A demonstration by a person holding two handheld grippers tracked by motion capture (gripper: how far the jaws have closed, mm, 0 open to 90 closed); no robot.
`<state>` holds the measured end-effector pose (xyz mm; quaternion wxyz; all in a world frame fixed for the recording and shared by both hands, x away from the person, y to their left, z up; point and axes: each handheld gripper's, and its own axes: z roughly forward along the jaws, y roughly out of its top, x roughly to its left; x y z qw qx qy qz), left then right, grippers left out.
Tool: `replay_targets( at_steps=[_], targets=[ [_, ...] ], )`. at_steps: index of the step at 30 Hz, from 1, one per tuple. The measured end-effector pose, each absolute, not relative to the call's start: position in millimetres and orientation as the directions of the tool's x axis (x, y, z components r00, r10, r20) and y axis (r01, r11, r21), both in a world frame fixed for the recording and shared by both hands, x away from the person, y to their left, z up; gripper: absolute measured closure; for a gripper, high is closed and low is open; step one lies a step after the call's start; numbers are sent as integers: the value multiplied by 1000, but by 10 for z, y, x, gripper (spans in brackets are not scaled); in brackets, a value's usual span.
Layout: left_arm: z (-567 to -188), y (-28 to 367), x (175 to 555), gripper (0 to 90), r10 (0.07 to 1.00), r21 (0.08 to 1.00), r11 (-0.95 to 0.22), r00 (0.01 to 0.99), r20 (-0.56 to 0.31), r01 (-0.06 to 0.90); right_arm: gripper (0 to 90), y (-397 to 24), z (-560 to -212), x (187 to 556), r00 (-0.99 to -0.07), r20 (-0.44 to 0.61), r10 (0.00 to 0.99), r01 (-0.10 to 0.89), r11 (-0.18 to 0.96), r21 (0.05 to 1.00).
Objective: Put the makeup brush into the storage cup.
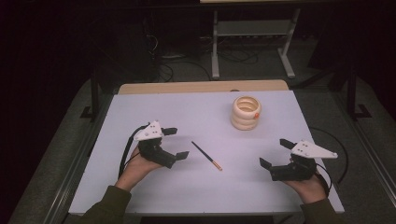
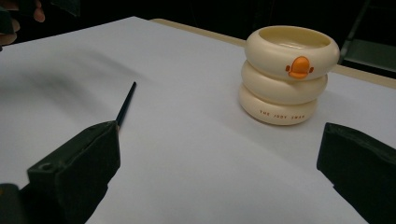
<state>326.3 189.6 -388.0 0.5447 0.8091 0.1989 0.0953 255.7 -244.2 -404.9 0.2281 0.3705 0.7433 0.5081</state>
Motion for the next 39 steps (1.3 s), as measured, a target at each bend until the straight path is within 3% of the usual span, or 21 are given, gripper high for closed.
replay_targets(
  at_steps=[39],
  targets=[
    [-3819,1607,3451,12,377,922,-331,924,-66,201,0,-2450,-4052,2563,-618,43,785,320,202,926]
  ],
)
